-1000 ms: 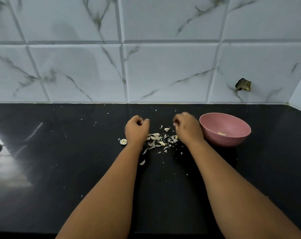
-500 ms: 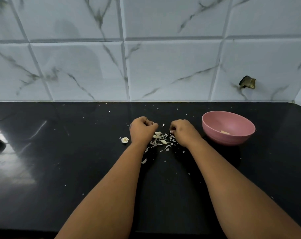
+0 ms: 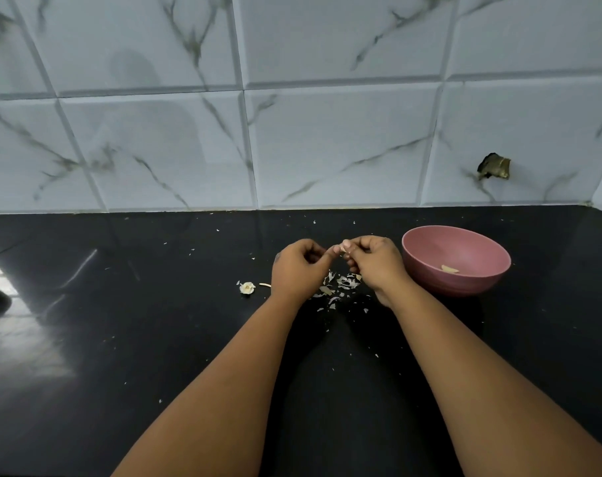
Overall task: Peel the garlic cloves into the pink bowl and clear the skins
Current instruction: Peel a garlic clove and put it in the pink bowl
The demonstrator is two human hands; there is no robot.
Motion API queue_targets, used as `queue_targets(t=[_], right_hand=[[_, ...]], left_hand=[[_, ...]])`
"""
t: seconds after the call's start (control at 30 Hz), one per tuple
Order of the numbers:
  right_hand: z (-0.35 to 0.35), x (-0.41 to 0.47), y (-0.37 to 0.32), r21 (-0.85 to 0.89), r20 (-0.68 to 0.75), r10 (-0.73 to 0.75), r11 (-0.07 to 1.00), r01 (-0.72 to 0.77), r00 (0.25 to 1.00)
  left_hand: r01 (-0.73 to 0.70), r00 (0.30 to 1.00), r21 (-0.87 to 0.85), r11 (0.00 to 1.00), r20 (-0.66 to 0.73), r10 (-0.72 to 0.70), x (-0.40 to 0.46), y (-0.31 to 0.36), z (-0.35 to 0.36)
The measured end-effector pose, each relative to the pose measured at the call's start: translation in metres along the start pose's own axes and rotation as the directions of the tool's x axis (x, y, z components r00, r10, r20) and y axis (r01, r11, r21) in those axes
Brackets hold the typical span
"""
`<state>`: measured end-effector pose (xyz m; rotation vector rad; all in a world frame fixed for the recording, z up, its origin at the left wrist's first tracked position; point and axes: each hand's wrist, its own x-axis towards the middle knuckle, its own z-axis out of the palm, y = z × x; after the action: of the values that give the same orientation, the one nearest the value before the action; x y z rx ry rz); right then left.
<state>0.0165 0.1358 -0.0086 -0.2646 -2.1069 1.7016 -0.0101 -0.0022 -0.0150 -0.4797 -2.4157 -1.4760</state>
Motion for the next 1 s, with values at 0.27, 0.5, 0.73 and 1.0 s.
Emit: queue_targets(t=[0.27, 0.5, 0.73, 1.0], right_hand=[[0.003, -0.005, -0.007, 0.133, 0.184, 0.077, 0.986, -0.102, 0.98], [0.002, -0.008, -0.007, -0.112, 0.046, -0.074, 0.991, 0.079, 0.996], [0.001, -0.011, -0.008, -0.118, 0.008, -0.128, 0.985, 0.128, 0.992], [0.005, -0.016, -0.014, 0.008, 0.023, -0.078, 0.997, 0.077, 0.997]], left_hand=[[0.06, 0.998, -0.25, 0.966, 0.007, -0.061, -0.001, 0.006, -0.001], [0.082, 0.996, -0.265, 0.961, 0.002, -0.084, 0.0, 0.004, -0.001], [0.08, 0.996, -0.318, 0.945, 0.0, -0.084, -0.001, 0.007, 0.003], [0.119, 0.99, -0.391, 0.913, -0.022, -0.139, -0.001, 0.011, -0.001]])
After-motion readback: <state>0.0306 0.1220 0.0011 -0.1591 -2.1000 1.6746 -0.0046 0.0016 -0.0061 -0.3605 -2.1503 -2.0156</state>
